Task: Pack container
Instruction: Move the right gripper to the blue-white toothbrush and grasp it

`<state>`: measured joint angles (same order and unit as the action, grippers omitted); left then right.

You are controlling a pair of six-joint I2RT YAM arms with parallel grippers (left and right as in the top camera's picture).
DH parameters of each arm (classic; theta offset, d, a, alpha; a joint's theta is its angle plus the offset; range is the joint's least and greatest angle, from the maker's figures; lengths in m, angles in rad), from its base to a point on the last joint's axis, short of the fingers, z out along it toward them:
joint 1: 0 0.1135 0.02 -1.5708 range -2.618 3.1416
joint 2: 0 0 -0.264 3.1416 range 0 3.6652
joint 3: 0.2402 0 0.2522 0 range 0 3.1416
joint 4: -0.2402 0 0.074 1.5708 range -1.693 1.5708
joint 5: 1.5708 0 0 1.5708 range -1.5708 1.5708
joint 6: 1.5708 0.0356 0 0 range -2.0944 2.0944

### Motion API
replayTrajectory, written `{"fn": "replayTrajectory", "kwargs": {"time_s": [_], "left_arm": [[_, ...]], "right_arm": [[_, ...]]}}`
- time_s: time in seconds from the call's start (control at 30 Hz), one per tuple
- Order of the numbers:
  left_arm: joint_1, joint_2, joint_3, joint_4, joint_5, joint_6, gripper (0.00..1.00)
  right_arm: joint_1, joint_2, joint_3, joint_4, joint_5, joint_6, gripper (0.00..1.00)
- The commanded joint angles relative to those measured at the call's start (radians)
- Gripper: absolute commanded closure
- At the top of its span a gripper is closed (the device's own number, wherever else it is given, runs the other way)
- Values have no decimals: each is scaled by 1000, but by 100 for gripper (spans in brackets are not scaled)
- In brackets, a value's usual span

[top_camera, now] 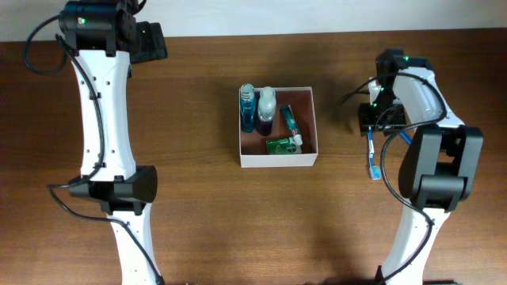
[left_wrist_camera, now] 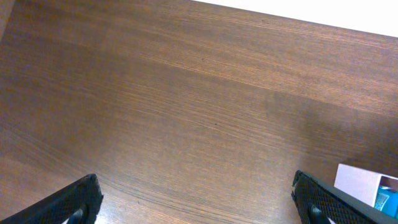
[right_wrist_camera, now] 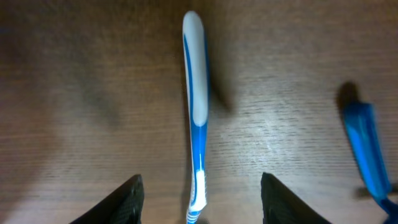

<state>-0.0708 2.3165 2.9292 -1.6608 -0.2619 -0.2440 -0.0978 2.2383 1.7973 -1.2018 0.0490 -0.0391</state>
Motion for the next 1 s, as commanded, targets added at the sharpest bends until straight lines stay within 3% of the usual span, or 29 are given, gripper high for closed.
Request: {"fn": "replayTrajectory", "kwargs": {"time_s": [0.0,0.2,0.37,0.6,0.83,0.97], "left_arm": [[3,-19,-2,-1,0,-6,1],[3,-19,-2,-1,1,-6,1],[3,-19,-2,-1,0,-5,1],[3,-19,-2,-1,1,-5,1],[3,-19,-2,-1,0,-5,1],[3,-19,-2,-1,0,-6,1]], "right_arm": [[-1,-6,-68,42,-7,-16,45],[-1,-6,-127,82,-12,-13,46],[-1,-6,-168,111,-16,-5,58],[-1,-7,-189,116,-23,39,95],[-1,-9,-64,3,-142,55,96],[0,-9,171,-177,-328,55,96]]}}
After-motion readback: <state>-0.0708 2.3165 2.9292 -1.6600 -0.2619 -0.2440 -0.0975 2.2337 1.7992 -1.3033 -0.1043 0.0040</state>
